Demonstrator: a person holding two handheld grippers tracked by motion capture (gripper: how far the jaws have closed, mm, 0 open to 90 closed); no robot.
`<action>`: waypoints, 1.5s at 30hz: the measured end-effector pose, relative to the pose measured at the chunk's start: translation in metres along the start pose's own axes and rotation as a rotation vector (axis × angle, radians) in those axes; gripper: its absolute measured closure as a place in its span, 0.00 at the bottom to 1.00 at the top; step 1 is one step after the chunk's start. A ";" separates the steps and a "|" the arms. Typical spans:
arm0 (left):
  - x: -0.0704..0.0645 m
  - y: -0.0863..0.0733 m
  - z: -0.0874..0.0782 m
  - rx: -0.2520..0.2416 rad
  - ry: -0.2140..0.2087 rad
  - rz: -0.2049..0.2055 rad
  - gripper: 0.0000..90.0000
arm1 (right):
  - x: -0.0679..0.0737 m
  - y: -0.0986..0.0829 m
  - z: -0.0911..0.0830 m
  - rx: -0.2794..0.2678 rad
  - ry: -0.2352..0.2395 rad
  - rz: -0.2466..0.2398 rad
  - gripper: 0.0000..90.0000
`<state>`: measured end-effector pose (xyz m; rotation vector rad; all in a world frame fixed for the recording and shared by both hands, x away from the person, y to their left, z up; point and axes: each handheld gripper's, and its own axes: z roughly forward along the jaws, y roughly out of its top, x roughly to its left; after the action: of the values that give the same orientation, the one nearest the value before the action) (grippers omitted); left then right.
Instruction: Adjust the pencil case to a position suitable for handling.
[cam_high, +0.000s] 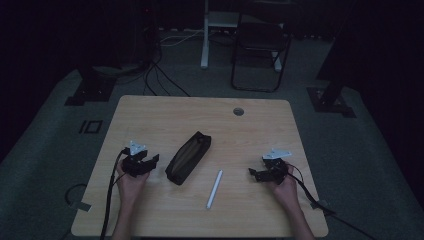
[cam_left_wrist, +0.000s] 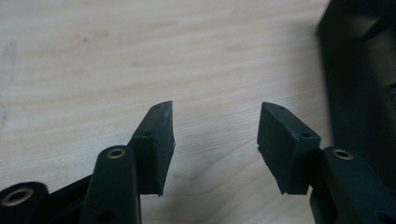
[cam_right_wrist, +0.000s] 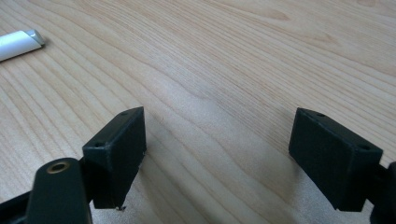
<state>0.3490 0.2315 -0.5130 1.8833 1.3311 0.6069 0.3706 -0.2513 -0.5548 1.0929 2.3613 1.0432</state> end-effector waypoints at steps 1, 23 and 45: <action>-0.002 0.001 -0.004 -0.010 -0.002 0.007 0.51 | 0.000 0.000 0.000 0.000 0.000 0.000 0.21; -0.054 0.011 -0.054 -0.091 -0.162 0.084 0.48 | 0.000 0.000 0.000 0.000 0.000 0.000 0.21; -0.079 -0.006 -0.043 0.016 0.012 0.255 0.77 | 0.000 0.000 0.000 0.000 0.000 0.000 0.21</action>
<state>0.2867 0.1713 -0.4883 2.0831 1.1134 0.7383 0.3706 -0.2513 -0.5548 1.0934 2.3612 1.0433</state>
